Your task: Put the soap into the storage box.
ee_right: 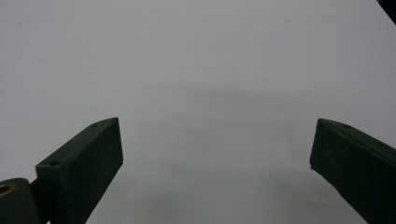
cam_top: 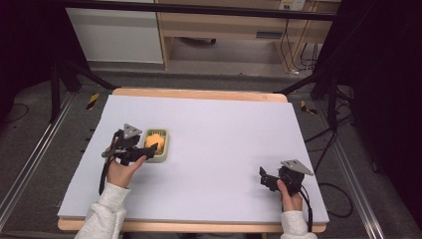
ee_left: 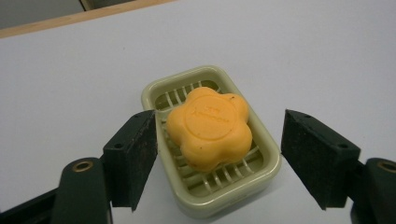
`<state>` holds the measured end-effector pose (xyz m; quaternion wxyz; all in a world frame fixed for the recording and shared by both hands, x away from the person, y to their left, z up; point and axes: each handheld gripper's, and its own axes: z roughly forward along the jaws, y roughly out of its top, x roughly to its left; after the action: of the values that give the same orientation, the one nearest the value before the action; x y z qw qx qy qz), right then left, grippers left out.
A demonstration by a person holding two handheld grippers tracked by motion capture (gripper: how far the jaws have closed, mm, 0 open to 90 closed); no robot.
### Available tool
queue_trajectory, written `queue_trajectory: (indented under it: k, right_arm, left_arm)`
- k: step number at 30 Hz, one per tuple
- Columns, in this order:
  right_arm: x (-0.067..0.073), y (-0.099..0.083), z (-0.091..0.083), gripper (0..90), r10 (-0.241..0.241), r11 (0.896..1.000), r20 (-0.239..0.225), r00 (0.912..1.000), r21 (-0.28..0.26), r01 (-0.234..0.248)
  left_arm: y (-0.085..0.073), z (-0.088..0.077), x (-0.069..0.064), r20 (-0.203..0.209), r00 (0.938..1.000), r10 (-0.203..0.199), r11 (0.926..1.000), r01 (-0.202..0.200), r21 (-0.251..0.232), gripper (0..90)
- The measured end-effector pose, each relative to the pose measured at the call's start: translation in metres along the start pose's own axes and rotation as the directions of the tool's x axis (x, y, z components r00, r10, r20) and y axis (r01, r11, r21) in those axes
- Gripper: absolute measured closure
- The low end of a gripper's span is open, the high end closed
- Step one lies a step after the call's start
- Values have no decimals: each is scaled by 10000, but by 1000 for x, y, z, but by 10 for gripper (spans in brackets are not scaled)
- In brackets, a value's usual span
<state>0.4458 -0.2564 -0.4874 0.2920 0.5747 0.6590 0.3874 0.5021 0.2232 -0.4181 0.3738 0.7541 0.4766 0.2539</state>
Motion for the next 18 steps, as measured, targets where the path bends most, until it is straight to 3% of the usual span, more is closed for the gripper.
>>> queue_trajectory:
  k: [7,16,18]
  right_arm:
    - [-1,0,0,31,21,10000,-4,10000,-44,-21]
    - [-1,0,0,31,29,10000,-12,10000,-34,-29]
    - [-1,0,0,31,28,10000,3,10000,-45,-28]
  left_arm:
    - [-23,-13,10,-65,9998,-202,9994,200,-288,272]
    - [-52,-24,28,-359,9971,-668,9976,660,-224,263]
    - [-59,-25,30,-441,9973,-586,9982,581,-125,262]
